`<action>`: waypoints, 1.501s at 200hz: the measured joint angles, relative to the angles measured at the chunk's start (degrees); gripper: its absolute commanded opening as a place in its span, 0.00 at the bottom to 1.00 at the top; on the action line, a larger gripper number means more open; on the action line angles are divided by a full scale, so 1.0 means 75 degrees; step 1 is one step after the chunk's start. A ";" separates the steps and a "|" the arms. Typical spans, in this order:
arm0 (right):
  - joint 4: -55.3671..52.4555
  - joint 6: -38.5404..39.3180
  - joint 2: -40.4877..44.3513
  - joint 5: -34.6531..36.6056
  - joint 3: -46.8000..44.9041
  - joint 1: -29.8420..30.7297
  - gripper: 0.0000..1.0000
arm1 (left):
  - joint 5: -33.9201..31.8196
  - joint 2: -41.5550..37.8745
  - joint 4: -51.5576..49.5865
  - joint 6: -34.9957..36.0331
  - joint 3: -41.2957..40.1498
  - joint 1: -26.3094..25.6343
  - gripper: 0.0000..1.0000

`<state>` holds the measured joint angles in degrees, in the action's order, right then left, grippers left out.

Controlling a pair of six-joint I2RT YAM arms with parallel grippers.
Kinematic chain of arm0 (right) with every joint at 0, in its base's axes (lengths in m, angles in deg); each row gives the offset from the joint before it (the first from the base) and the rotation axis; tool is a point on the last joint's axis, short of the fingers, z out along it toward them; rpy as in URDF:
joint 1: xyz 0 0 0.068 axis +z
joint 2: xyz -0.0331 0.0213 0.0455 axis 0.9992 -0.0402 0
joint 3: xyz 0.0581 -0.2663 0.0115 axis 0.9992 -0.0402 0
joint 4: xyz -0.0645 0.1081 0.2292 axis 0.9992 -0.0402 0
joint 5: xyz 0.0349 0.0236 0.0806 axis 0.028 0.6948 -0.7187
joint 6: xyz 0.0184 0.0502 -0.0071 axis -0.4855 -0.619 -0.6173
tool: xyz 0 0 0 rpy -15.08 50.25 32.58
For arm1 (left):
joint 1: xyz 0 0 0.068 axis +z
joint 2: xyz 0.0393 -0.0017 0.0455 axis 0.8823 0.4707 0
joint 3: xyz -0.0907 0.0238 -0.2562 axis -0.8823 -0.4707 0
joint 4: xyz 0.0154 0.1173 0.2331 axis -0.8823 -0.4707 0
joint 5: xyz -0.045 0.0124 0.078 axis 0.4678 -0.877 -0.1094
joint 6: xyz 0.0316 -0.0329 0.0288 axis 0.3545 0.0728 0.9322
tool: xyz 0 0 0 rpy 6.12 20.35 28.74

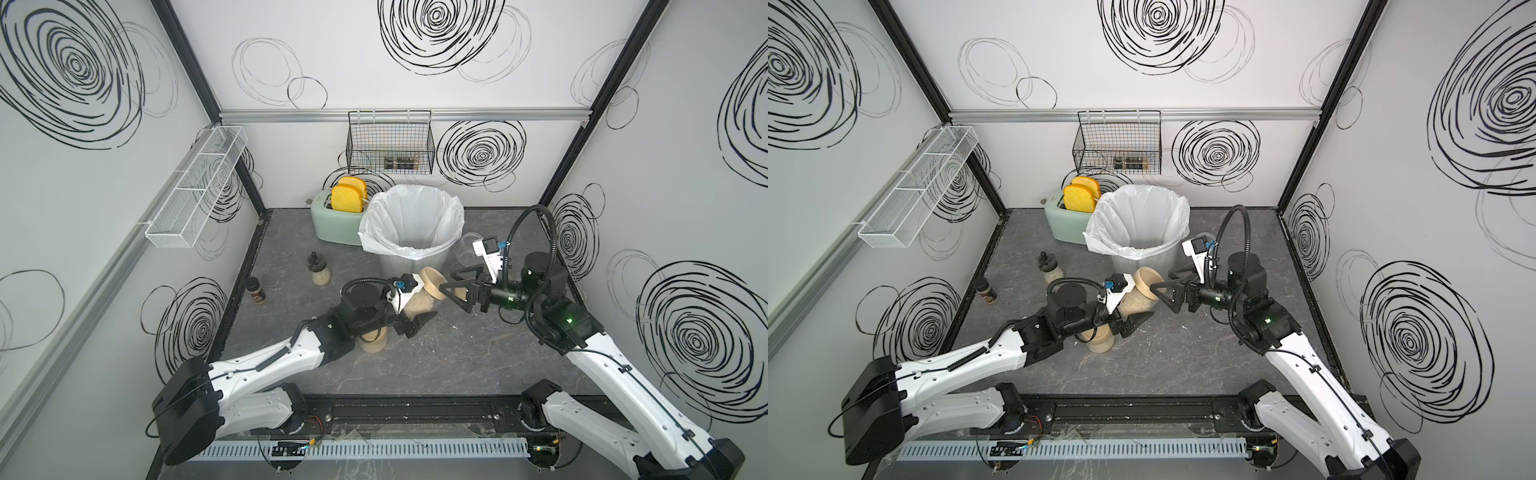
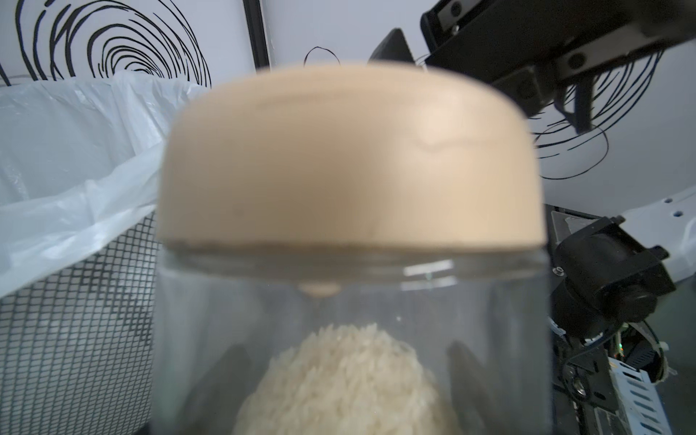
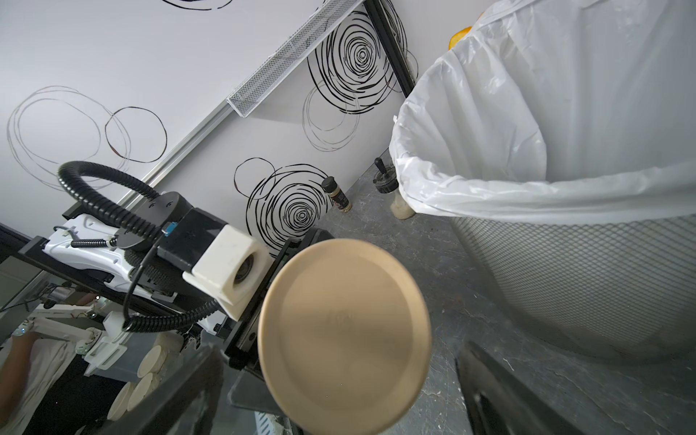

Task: Empty moldy rice from jars
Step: Unscrew the lid from the jar.

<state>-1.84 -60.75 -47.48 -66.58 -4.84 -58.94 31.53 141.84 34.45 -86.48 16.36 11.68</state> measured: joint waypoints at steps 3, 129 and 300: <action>-0.0003 0.0009 -0.0017 0.0009 0.0000 0.0015 0.98 | -0.0009 0.0000 0.0000 0.0023 0.0000 -0.0012 0.80; -0.0189 0.0294 -0.0498 0.0635 0.0114 0.0804 0.80 | -0.0026 0.0032 -0.0058 0.0408 0.0003 -0.0146 0.81; 0.0501 0.1542 -0.0796 -0.1545 0.1131 0.0723 0.67 | 0.5517 0.0396 0.3159 -0.3640 -0.0044 0.1361 0.80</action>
<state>1.92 -49.18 -53.45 -78.16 3.64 -53.52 72.91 144.81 58.14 -113.78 16.03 21.89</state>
